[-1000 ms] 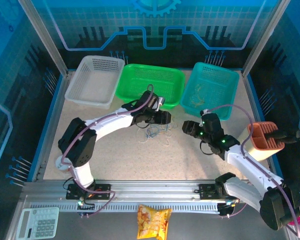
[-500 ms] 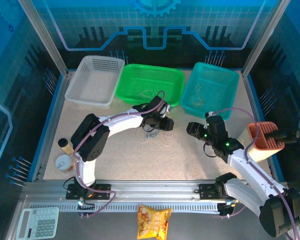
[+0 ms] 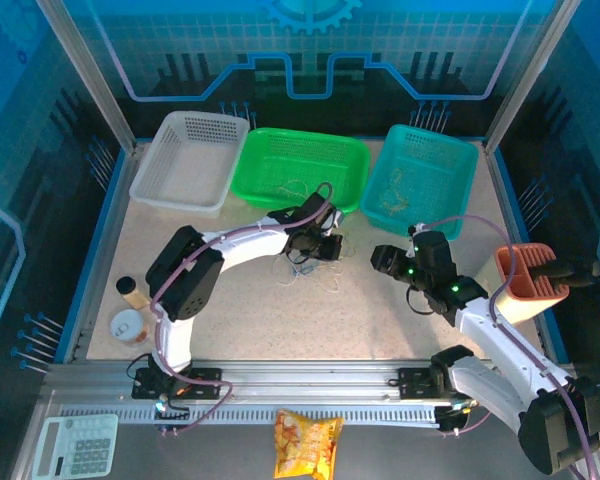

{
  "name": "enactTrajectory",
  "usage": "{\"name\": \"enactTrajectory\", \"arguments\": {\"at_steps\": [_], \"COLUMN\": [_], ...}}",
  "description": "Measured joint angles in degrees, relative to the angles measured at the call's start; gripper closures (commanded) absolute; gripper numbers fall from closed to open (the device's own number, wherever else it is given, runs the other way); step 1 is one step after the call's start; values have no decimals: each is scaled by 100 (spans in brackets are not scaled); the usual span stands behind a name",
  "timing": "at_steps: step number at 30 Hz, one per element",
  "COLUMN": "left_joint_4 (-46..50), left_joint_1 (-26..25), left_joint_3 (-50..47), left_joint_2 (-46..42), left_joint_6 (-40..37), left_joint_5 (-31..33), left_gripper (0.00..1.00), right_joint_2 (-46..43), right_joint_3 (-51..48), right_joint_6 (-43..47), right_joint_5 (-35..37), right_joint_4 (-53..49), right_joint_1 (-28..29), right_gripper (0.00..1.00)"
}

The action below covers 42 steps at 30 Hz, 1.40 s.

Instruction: Untangle the cables

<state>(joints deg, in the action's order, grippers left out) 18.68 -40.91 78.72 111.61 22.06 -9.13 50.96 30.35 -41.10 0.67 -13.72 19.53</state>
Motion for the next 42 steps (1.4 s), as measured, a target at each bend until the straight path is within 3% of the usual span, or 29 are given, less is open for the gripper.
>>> {"name": "enactTrajectory", "arguments": {"at_steps": [12, 24, 29, 35, 42], "left_joint_4": [369, 739, 691, 632, 629], "left_joint_1": [0, 0, 0, 0, 0], "left_joint_3": [33, 393, 614, 916, 1550], "left_joint_2": [-2065, -2511, -2704, -2844, -3093], "left_joint_6": [-315, -262, -94, 157, 310], "left_joint_5": [-74, -243, -485, -721, -767], "left_gripper": [100, 100, 100, 100, 100], "right_joint_2": [608, 1158, 1604, 2249, 2918], "right_joint_3": [164, 597, 988, 1416, 1464], "right_joint_6": [11, 181, 411, 516, 492], "right_joint_5": [-688, -1045, -1034, -857, -669], "right_joint_4": [627, 1416, 1698, 2055, 2420], "right_joint_1": [24, 542, 940, 1010, 1010], "right_gripper": [30, 29, 29, 30, 40]}}
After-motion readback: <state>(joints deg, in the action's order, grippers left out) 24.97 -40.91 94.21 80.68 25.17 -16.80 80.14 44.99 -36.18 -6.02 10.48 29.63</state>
